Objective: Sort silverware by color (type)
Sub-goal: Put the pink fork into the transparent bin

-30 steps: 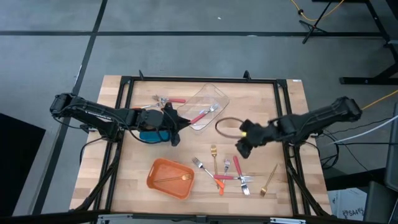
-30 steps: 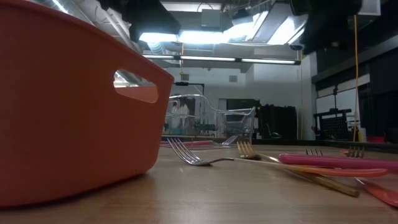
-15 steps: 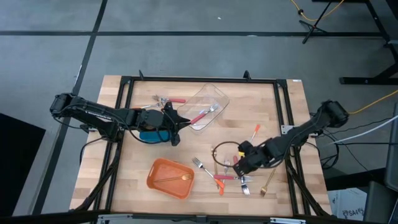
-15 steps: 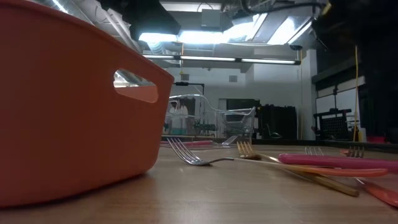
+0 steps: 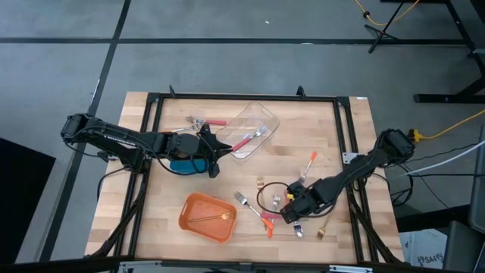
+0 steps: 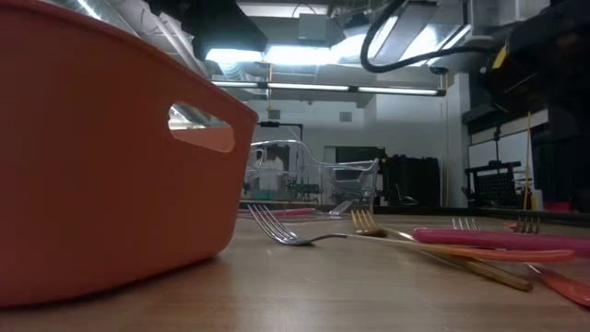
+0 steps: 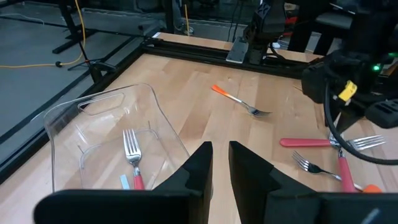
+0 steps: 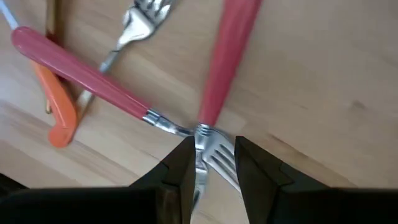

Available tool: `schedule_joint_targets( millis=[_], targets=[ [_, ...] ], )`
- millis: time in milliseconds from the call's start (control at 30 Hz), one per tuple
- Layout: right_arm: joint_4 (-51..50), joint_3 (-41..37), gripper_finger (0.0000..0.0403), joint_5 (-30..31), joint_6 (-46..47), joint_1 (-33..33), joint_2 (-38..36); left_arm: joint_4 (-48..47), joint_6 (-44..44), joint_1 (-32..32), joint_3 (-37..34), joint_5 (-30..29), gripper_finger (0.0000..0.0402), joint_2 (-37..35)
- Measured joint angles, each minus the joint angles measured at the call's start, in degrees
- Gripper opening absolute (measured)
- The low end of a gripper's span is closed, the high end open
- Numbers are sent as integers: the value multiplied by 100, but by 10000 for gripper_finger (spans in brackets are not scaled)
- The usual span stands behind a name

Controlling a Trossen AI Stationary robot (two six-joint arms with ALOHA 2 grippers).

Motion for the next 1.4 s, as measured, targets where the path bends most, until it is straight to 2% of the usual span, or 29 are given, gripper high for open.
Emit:
schedule_joint_targets(
  millis=[400,1400],
  targets=[
    [451,0,104,-4,-15,0,537,0,-2,-2,0,0,47,0],
    [366,0,104,207,-216,140,686,2,-20,-2,0,-2,47,0]
  ],
)
